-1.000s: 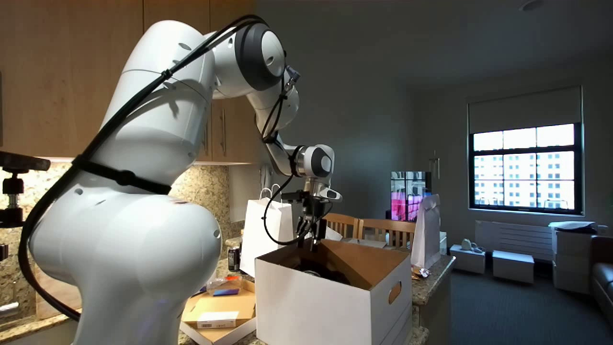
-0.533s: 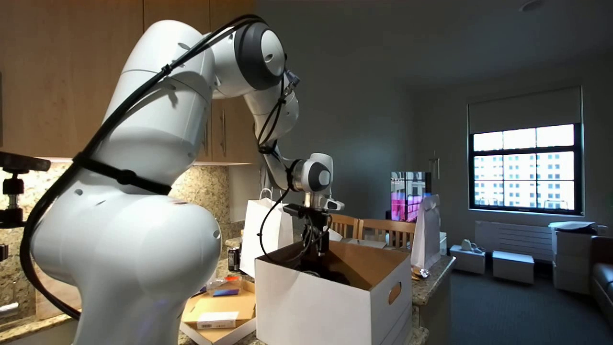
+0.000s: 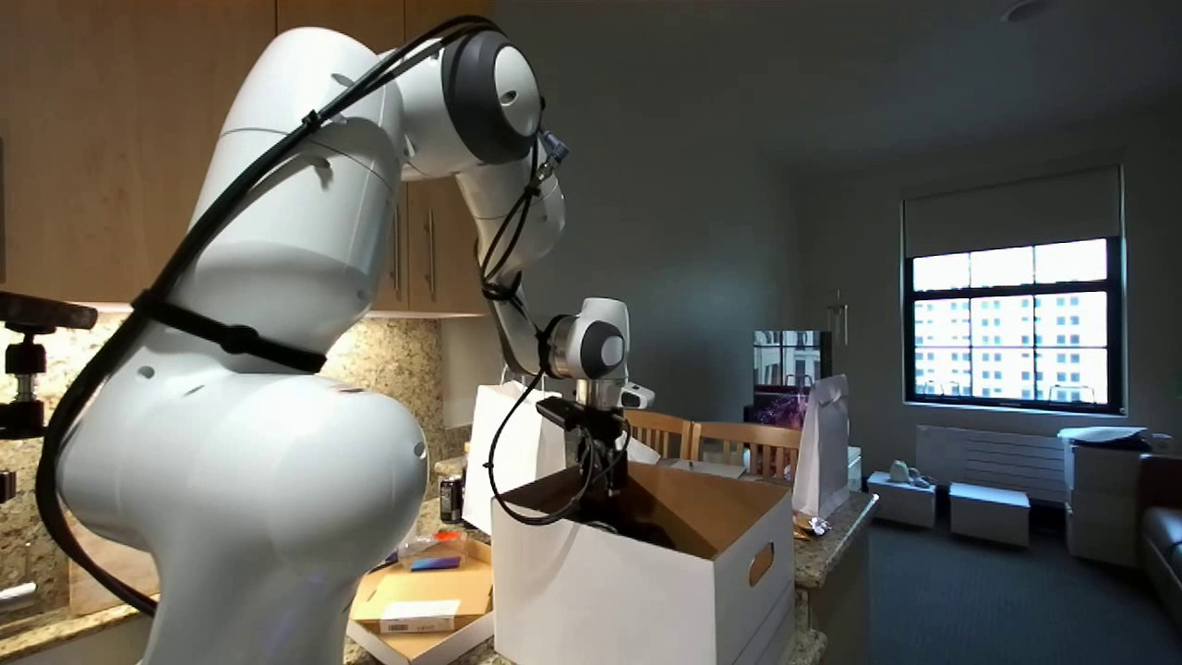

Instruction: Pick up two bottles from the box and put them on the box cover

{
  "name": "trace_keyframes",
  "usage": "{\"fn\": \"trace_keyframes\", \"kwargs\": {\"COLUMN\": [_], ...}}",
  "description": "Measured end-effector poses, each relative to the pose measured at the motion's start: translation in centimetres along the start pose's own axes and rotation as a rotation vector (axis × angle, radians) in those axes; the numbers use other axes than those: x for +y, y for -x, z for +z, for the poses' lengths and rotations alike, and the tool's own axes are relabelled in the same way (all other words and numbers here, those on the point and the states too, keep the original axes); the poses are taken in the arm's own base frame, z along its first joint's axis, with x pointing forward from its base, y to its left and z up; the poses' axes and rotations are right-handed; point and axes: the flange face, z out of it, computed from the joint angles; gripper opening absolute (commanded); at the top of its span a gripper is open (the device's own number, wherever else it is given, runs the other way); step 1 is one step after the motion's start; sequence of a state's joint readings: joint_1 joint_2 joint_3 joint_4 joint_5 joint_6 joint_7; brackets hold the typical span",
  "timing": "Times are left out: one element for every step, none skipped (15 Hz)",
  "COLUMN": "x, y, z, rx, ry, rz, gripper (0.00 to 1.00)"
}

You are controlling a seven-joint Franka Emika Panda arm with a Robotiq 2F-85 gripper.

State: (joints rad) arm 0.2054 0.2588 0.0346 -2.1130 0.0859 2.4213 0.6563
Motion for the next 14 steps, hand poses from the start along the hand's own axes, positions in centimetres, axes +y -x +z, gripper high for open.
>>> {"fn": "trace_keyframes", "kwargs": {"x": [-0.04,-0.04,0.00,0.06,0.12,0.14,0.15,0.15,0.15,0.16,0.17,0.19,0.20,0.23], "y": [0.15,0.29,0.40,0.48,0.55,0.57,0.57,0.57,0.57,0.58,0.60,0.61,0.62,0.63], "z": [-0.22,-0.40,-0.53,-0.61,-0.63,-0.61,-0.60,-0.60,-0.59,-0.58,-0.57,-0.55,-0.52,-0.47], "rx": [0.007,0.010,0.012,0.012,0.012,0.011,0.011,0.011,0.011,0.010,0.009,0.008,0.007,0.005], "ry": [-0.006,-0.009,-0.010,-0.010,-0.009,-0.009,-0.009,-0.009,-0.008,-0.008,-0.007,-0.006,-0.005,-0.005], "rz": [-0.002,-0.004,-0.004,-0.005,-0.005,-0.005,-0.005,-0.005,-0.005,-0.004,-0.004,-0.004,-0.004,-0.003], "gripper": [1.00,1.00,1.00,1.00,1.00,1.00,1.00,1.00,1.00,1.00,1.00,1.00,1.00,1.00]}}
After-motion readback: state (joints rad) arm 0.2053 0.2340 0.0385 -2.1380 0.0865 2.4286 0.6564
